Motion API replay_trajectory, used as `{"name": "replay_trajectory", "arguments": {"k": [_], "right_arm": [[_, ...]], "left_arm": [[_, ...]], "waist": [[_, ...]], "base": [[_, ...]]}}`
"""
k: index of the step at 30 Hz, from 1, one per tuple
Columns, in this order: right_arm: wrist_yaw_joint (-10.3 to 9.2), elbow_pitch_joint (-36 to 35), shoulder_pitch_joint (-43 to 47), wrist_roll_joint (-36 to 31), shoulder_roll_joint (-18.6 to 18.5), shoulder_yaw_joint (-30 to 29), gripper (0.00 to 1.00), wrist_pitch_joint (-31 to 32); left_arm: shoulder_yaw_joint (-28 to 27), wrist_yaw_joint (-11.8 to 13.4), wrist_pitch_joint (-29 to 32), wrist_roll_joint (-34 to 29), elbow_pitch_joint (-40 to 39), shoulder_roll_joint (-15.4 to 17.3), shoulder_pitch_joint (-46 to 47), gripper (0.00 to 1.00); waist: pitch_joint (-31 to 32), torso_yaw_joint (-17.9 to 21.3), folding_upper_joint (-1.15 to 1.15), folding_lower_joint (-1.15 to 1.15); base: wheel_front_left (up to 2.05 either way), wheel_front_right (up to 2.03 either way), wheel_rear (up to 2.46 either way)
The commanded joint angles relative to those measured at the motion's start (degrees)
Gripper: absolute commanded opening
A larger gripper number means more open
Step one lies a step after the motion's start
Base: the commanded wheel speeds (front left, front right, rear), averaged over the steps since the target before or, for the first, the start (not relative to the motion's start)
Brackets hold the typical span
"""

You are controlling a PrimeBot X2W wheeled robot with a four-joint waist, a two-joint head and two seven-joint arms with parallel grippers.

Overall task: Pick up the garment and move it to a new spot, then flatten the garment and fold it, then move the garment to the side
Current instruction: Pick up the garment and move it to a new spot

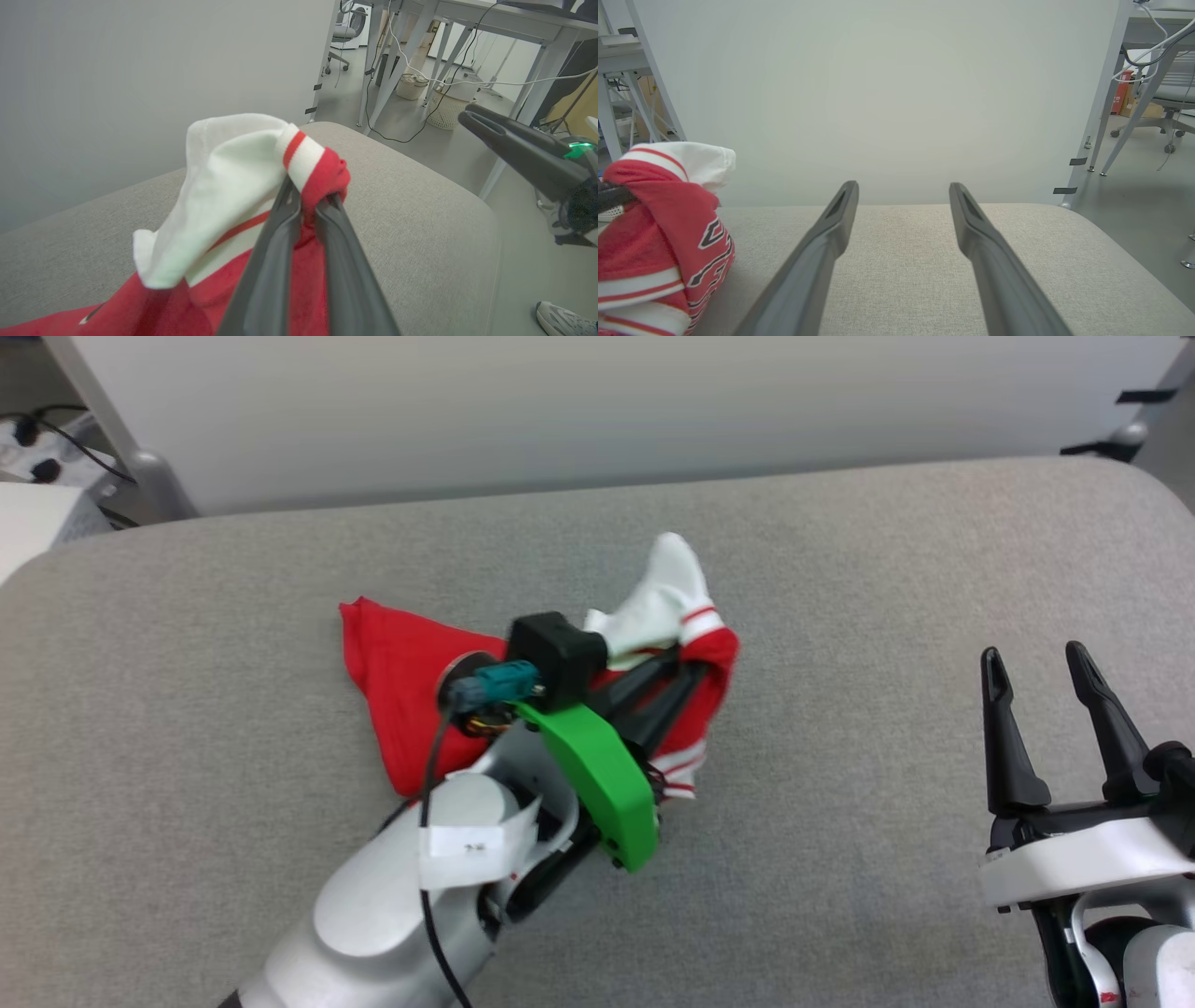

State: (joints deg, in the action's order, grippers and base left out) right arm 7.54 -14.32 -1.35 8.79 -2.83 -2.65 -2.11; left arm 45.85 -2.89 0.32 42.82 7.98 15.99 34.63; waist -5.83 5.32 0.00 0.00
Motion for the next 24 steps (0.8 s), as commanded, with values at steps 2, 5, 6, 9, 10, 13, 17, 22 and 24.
{"name": "replay_trajectory", "arguments": {"k": [2, 5, 6, 9, 10, 13, 17, 22, 24], "right_arm": [[-0.05, -0.6, -0.1, 0.4, -0.1, -0.2, 1.0, -0.5], [-0.05, -0.8, -0.8, 0.8, -0.1, -0.3, 1.0, -0.7], [-0.05, -0.8, -1.1, 1.0, -0.1, -0.4, 1.0, -0.9], [-0.05, -0.5, -2.3, 1.2, -0.1, -0.2, 1.0, -1.3], [-0.05, -0.4, -2.6, 1.2, -0.1, -0.2, 1.0, -1.4], [-0.05, 0.4, -3.7, 1.0, -0.1, 0.0, 1.0, -1.8], [-0.05, 1.4, -4.4, 0.3, -0.1, -0.1, 1.0, -1.8], [-0.05, 2.7, -3.8, -0.2, -0.1, -0.1, 1.0, -1.5], [-0.05, 3.0, -3.2, -0.3, -0.1, -0.4, 1.0, -1.2]], "left_arm": [[1.5, -0.4, 1.2, -1.3, 0.9, -0.7, 1.0, 0.0], [3.7, -0.7, 2.4, -1.7, 3.5, -1.8, 0.6, 0.0], [4.4, -0.9, 2.6, -1.7, 4.4, -2.1, 0.3, 0.0], [6.7, -1.8, 2.6, -2.0, 7.4, -3.1, -0.6, 0.0], [7.3, -2.1, 2.5, -2.2, 8.2, -3.4, -0.8, 0.0], [8.7, -2.7, 0.9, -2.6, 10.7, -4.3, -1.3, 0.09], [8.5, -3.0, -4.1, -3.6, 11.5, -5.1, -1.4, 1.0], [5.7, -1.0, -12.0, -4.5, 9.5, -4.5, -3.5, 1.0], [4.5, 0.1, -13.6, -5.3, 8.1, -3.8, -4.5, 1.0]], "waist": [[-4.1, 1.9, 0.0, 0.0], [-7.1, 1.9, 0.0, 0.0], [-8.0, 1.7, 0.0, 0.0], [-10.6, 1.2, 0.0, 0.0], [-11.2, 1.0, 0.0, 0.0], [-12.0, 0.5, 0.0, 0.0], [-10.7, -0.4, 0.0, 0.0], [-6.6, -1.3, 0.0, 0.0], [-4.8, -1.8, 0.0, 0.0]], "base": [[0.0, 0.0, 0.0], [0.0, 0.0, 0.0], [0.0, 0.0, 0.0], [0.0, 0.0, 0.0], [0.0, 0.0, 0.0], [0.0, 0.0, 0.0], [0.0, 0.0, 0.0], [0.0, 0.0, 0.0], [0.0, 0.0, 0.0]]}}
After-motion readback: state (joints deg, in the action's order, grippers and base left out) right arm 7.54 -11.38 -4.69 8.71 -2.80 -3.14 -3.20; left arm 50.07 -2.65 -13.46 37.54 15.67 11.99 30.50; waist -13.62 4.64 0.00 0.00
